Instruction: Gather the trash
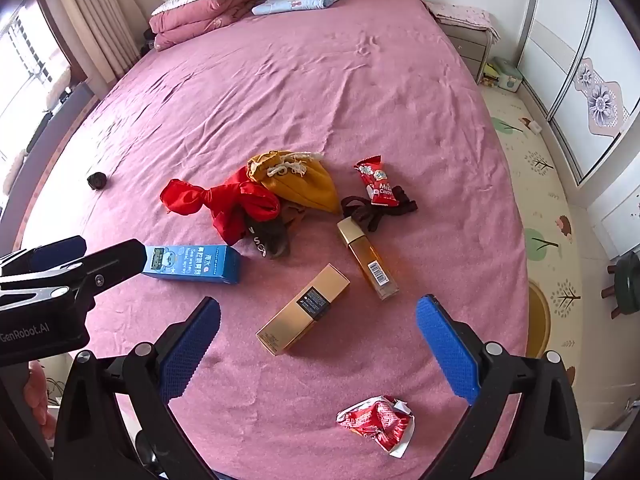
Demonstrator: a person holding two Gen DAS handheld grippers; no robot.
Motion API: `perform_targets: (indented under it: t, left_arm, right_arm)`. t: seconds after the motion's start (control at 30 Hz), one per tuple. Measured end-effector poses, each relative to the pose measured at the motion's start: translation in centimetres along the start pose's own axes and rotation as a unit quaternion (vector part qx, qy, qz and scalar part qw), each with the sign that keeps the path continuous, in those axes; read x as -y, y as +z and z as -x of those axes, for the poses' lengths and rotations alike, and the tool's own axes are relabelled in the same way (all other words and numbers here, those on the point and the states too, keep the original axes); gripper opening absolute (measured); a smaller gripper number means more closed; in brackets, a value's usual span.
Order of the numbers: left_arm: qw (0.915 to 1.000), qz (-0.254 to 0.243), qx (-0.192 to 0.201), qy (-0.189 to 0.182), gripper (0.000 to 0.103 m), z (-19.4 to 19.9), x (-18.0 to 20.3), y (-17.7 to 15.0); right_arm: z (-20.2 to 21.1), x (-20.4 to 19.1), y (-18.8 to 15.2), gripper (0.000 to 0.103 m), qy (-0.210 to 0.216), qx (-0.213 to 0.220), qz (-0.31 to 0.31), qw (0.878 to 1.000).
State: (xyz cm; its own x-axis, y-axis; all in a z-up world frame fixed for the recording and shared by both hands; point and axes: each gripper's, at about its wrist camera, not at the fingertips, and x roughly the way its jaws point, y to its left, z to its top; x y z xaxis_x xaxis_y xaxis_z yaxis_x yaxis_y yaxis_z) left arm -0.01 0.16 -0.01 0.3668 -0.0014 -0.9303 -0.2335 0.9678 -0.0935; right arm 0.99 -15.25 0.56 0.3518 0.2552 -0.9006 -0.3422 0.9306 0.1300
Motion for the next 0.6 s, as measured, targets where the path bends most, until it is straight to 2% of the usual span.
perform_targets:
  t: [0.17, 0.37, 0.6]
  left_arm:
    - [1.0, 0.007, -0.005, -0.004, 0.099, -0.09, -0.26, 0.24]
    - [0.9998, -0.003, 0.018, -0.006, 0.099, 0.66, 0.09, -0.19]
    - [0.9995, 0.005, 0.015, -0.028, 0.099, 0.55, -0.09, -0.2]
  right_arm:
    - [0.15, 0.23, -0.08, 0.094, -0.003, -0.001, 0.0, 1.0]
    - [0.63, 0.11, -0.09, 0.094, 0.001, 0.004, -0.002, 1.0]
    - [0.76, 0.23, -0.03, 0.094, 0.001, 0.009, -0.004, 1.0]
